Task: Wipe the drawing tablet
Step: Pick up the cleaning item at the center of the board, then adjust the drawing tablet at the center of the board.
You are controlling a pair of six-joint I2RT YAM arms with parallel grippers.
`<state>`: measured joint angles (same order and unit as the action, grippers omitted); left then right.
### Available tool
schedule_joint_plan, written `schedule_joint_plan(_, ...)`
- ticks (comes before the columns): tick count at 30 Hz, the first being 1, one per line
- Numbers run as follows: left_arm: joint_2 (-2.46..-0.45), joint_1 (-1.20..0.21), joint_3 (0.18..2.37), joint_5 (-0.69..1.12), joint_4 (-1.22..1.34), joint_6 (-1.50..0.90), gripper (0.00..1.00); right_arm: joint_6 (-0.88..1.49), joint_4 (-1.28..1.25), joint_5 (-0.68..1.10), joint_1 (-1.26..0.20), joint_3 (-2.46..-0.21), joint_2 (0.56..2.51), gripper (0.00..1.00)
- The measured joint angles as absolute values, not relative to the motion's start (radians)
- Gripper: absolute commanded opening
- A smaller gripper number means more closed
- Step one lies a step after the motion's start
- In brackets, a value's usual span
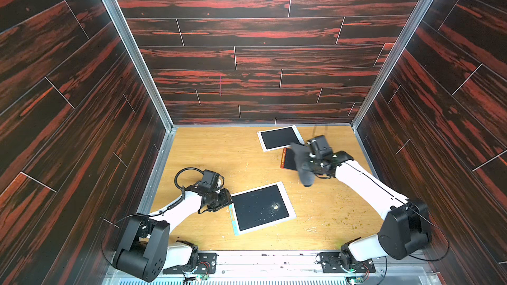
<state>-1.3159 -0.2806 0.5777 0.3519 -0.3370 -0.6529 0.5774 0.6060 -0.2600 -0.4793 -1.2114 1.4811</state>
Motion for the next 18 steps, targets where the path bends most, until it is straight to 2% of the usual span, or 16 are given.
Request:
schedule_joint_plan(10,-1.338,-0.281,0.546,0.347,-0.250,-0.689,0.54,0.535,0.605,-0.173,-0.513,-1.263,1.522,0.00)
schedule_joint_plan(18,-1.418,-0.281,0.583,0.357,-0.154,-0.715,0.54,0.513,0.603,-0.128,-0.534,-1.217,1.553,0.00)
